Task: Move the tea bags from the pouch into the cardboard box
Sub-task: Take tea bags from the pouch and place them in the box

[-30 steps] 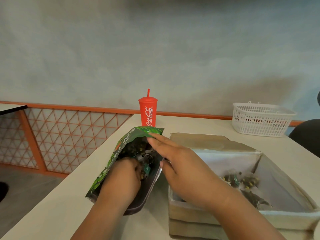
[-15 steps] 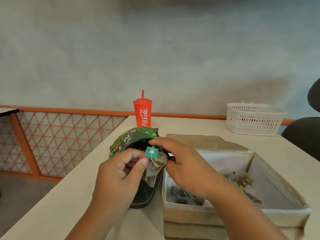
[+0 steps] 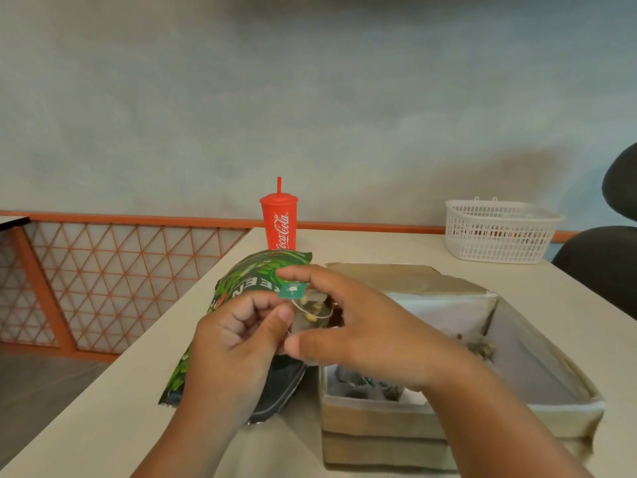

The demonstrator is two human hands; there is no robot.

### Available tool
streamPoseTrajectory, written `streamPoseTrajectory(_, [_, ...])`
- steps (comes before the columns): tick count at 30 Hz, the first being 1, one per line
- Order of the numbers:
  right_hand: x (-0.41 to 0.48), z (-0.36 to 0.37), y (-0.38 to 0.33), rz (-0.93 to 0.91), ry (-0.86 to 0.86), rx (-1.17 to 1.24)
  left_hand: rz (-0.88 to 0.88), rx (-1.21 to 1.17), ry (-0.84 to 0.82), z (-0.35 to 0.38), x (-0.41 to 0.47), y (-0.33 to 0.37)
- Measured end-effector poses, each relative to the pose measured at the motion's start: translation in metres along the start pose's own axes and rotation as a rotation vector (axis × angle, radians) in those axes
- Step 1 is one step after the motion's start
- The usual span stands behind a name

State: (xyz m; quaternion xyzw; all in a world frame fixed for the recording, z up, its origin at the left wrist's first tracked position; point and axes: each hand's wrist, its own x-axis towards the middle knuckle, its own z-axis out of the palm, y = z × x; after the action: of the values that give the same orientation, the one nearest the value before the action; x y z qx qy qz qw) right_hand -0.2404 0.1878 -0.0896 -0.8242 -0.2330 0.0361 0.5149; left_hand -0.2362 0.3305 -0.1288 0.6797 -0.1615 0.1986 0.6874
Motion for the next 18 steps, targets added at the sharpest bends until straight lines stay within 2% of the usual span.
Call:
streamPoseTrajectory(3, [0.003,0.006,0.002,-0.032,0.074,-0.105,0.021,0.016,-0.007,0.002,-0.002,0.001])
streamPoseTrajectory(9, [0.0,-0.007,-0.001,0.019,0.097,-0.103,0.107,0.063,0.043,0.0,-0.002,-0.001])
streamPoseTrajectory(14, [-0.014,-0.039,-0.003,0.075,0.204,-0.134,0.42,0.53,0.004,-0.02,0.005,-0.007])
streamPoseTrajectory(16, [-0.021,-0.055,0.002,0.123,0.245,-0.23,0.467,0.663,-0.014,-0.026,0.009,-0.008])
streamPoseTrajectory(18, [-0.026,-0.069,0.011,0.2,0.216,-0.382,0.446,0.75,-0.059,-0.031,0.012,-0.012])
